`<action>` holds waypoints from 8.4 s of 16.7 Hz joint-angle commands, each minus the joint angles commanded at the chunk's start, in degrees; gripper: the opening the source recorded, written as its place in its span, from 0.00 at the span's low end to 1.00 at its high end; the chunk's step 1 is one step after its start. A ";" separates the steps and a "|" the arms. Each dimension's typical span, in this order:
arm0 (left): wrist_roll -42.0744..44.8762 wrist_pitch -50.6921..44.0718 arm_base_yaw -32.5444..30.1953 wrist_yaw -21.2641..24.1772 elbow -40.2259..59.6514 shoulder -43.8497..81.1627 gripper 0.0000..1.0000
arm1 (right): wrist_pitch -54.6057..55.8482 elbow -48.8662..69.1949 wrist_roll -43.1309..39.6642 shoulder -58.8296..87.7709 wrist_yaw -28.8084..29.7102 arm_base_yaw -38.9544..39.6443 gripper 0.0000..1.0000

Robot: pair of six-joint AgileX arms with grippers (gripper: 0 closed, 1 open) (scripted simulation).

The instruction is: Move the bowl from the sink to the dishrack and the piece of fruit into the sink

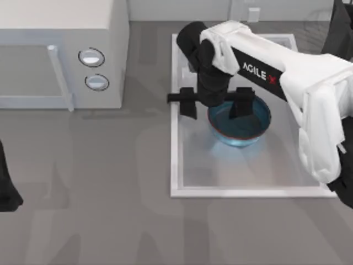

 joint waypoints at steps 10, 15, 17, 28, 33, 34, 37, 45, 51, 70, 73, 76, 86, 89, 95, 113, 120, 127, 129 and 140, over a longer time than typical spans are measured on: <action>0.00 0.00 0.00 0.00 0.00 0.00 1.00 | 0.00 0.00 0.00 0.00 0.00 0.00 0.40; 0.00 0.00 0.00 0.00 0.00 0.00 1.00 | 0.00 0.00 0.00 0.00 0.00 0.00 0.02; 0.00 0.00 0.00 0.00 0.00 0.00 1.00 | 0.00 0.00 0.00 0.00 0.00 0.00 0.00; 0.00 0.00 0.00 0.00 0.00 0.00 1.00 | -2.05 -2.61 1.72 -4.36 0.16 1.93 0.00; 0.00 0.00 0.00 0.00 0.00 0.00 1.00 | -10.02 -12.29 9.10 -21.54 0.76 9.07 0.00; 0.00 0.00 0.00 0.00 0.00 0.00 1.00 | -12.07 -14.75 11.00 -25.97 0.96 10.88 0.00; 0.00 0.00 0.00 0.00 0.00 0.00 1.00 | -18.47 -22.29 16.80 -39.75 1.70 16.64 0.00; 0.00 0.00 0.00 0.00 0.00 0.00 1.00 | -30.30 -36.04 27.11 -62.92 3.38 27.59 0.00; 0.00 0.00 0.00 0.00 0.00 0.00 1.00 | -30.31 -36.10 27.17 -63.07 3.31 27.44 0.00; 0.00 0.00 0.00 0.00 0.00 0.00 1.00 | 49.52 -63.63 -24.44 -81.08 -24.51 -41.79 0.00; 0.00 0.00 0.00 0.00 0.00 0.00 1.00 | 57.01 -66.94 -27.92 -86.42 -27.74 -49.64 0.00; 0.00 0.00 0.00 0.00 0.00 0.00 1.00 | 59.30 -67.79 -28.84 -88.96 -29.15 -52.80 0.00; 0.00 0.00 0.00 0.00 0.00 0.00 1.00 | 68.44 -71.25 -28.54 -82.00 -27.86 -51.50 0.00; 0.00 0.00 0.00 0.00 0.00 0.00 1.00 | 79.51 -75.38 -28.46 -75.34 -26.34 -50.42 0.00; 0.00 0.00 0.00 0.00 0.00 0.00 1.00 | 101.58 -84.65 -28.73 -63.97 -23.23 -47.43 0.00; 0.00 0.00 0.00 0.00 0.00 0.00 1.00 | 106.90 -87.56 -28.88 -61.00 -22.31 -46.39 0.75; 0.00 0.00 0.00 0.00 0.00 0.00 1.00 | 106.90 -87.56 -28.88 -61.00 -22.31 -46.39 1.00; 0.00 0.00 0.00 0.00 0.00 0.00 1.00 | 106.59 -87.83 -28.84 -61.60 -22.27 -46.39 1.00; 0.00 0.00 0.00 0.00 0.00 0.00 1.00 | 105.05 -89.34 -28.67 -64.55 -21.93 -45.89 1.00; 0.00 0.00 0.00 0.00 0.00 0.00 1.00 | 81.93 -114.53 -27.60 -110.75 -14.02 -39.47 1.00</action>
